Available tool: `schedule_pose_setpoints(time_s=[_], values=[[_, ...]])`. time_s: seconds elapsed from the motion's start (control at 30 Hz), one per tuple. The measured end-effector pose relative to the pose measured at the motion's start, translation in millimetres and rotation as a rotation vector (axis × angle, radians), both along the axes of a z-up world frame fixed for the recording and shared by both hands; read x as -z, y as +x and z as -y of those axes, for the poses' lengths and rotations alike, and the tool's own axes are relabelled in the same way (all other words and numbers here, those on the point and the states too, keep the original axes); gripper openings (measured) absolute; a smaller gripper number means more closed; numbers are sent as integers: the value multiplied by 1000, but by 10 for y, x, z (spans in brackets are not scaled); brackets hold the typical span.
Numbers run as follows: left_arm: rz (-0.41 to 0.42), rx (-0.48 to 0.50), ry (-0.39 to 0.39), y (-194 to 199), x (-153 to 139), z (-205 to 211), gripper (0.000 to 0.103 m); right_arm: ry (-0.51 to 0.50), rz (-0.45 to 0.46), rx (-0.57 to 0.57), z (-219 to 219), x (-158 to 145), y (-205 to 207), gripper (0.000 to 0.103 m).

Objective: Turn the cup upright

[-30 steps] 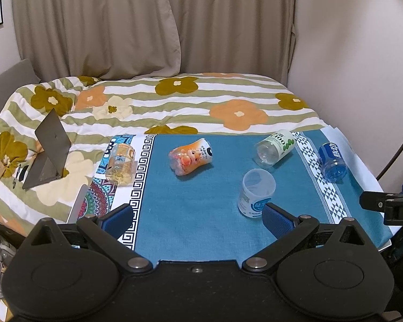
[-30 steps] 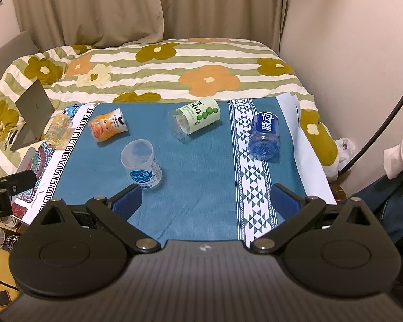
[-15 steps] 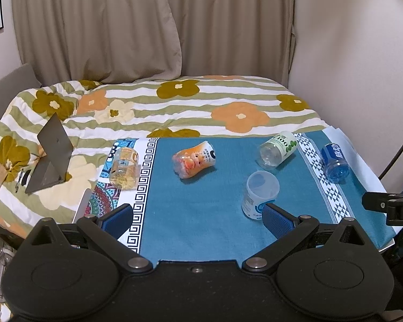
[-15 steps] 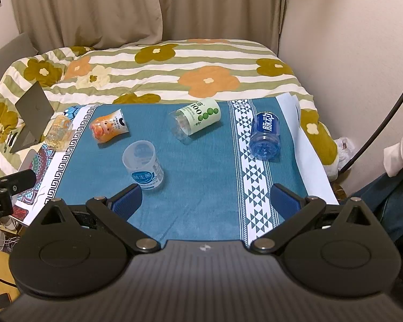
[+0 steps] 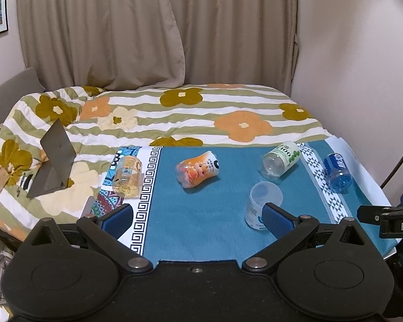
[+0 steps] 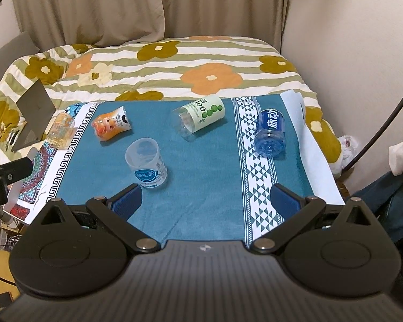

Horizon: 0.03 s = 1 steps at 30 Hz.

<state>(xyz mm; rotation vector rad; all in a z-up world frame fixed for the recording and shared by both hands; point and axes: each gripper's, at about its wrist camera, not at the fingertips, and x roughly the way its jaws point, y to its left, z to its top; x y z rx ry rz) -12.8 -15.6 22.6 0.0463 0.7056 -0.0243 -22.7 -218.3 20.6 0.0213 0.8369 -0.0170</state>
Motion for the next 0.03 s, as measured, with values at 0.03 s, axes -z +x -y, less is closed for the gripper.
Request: schedule_pose_setpoints(time_s=[0.03], values=[[-1,-3,8,12,4,5,103,1,-1,-1,-4,9,15,103]])
